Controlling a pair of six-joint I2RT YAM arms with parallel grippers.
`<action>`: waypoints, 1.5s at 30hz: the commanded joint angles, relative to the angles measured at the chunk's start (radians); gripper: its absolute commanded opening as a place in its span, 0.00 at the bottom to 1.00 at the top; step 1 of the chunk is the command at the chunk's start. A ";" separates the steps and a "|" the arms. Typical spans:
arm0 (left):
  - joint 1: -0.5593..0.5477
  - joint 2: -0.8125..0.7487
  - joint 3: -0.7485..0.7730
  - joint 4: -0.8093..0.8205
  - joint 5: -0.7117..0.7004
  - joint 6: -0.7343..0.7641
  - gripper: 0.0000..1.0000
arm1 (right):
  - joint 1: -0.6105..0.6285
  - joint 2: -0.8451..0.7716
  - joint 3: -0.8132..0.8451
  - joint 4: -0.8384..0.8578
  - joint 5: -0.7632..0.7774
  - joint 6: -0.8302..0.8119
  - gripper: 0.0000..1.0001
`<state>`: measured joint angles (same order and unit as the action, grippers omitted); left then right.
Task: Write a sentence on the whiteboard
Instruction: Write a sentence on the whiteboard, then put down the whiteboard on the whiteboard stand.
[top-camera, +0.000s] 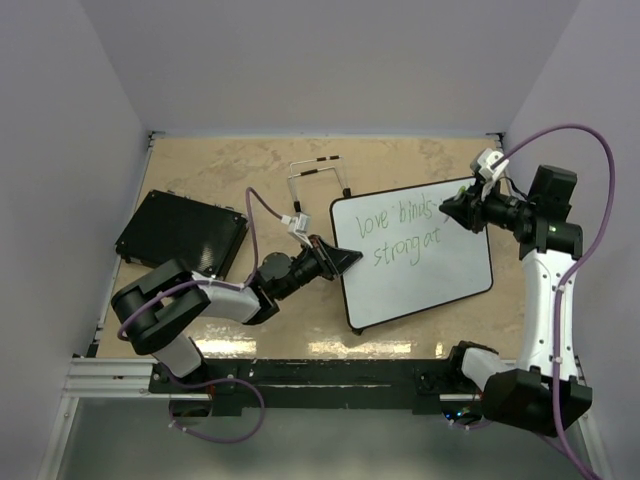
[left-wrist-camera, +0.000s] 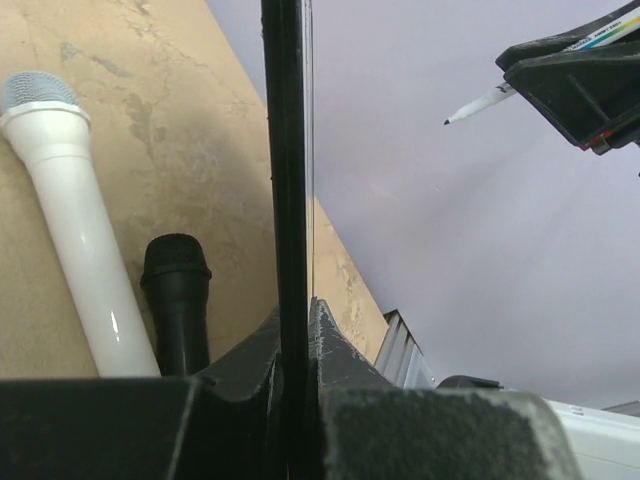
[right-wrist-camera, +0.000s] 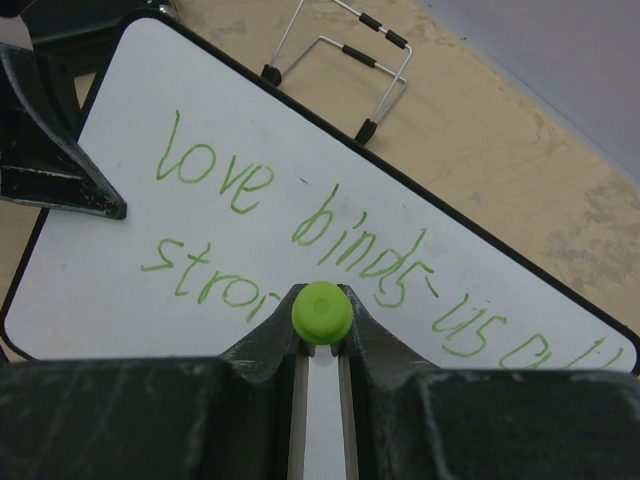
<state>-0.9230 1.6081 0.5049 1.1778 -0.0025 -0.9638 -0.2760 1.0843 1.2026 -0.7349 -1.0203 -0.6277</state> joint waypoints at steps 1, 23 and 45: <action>0.004 -0.068 0.061 0.046 0.107 0.086 0.00 | -0.006 -0.057 0.044 -0.076 -0.017 0.017 0.00; 0.061 -0.181 0.086 -0.035 0.145 0.113 0.00 | -0.009 -0.018 0.164 -0.228 -0.044 -0.067 0.00; 0.233 -0.183 0.277 -0.069 0.265 0.046 0.00 | 0.024 0.103 0.394 -0.440 -0.213 -0.148 0.00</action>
<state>-0.7113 1.4807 0.6548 0.8875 0.2462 -0.8894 -0.2756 1.1767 1.4956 -1.1530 -1.1763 -0.7895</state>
